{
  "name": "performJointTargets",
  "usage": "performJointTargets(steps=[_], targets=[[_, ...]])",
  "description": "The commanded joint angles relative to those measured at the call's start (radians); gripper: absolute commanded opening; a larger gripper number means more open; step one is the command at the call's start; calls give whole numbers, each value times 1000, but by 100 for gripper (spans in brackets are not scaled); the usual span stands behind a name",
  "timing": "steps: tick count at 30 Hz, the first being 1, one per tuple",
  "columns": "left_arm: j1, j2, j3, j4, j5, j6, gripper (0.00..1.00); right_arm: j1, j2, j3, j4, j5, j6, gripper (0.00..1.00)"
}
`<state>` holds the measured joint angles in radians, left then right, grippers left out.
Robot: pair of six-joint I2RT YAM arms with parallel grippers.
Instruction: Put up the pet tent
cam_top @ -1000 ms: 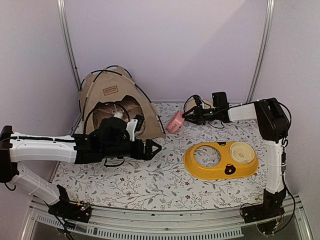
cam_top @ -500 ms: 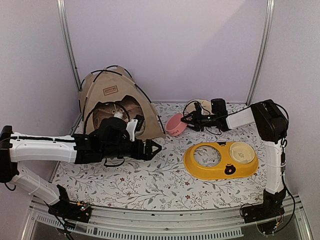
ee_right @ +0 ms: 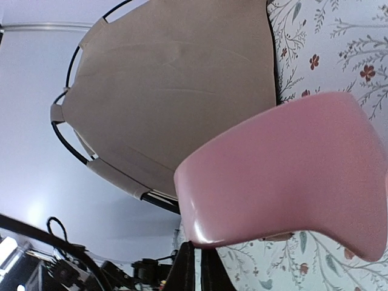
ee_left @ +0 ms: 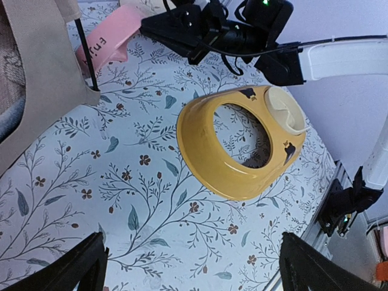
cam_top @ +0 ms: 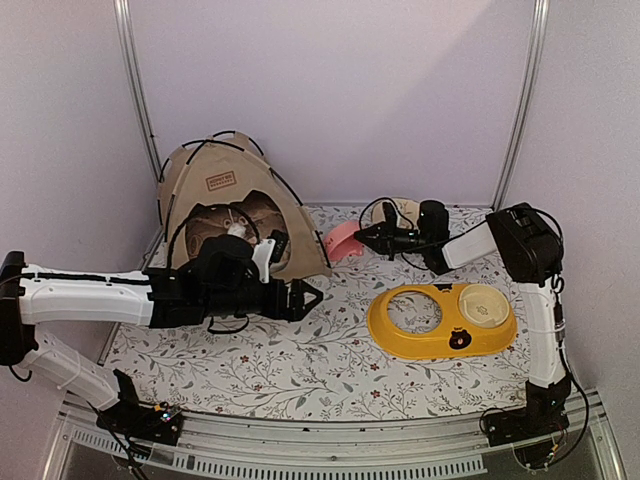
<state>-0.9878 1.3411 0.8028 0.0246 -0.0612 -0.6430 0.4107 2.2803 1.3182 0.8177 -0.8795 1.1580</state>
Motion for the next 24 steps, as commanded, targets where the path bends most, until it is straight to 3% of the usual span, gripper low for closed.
performJointTargets(steps=[1, 9, 14, 19, 24], targets=[[11, -22, -13, 22, -2, 6, 99, 15, 13, 18, 110, -11, 61, 0], [11, -32, -21, 20, -6, 4, 100, 13, -53, -14, 63, 31, 34, 0], [14, -46, -33, 17, -13, 3, 99, 14, -198, -27, -284, 188, -241, 0], [14, -38, -33, 26, -15, 1, 99, 14, -205, 83, -640, 372, -468, 11], [19, -8, 7, 37, -6, 13, 100, 18, -181, 178, -773, 481, -609, 39]])
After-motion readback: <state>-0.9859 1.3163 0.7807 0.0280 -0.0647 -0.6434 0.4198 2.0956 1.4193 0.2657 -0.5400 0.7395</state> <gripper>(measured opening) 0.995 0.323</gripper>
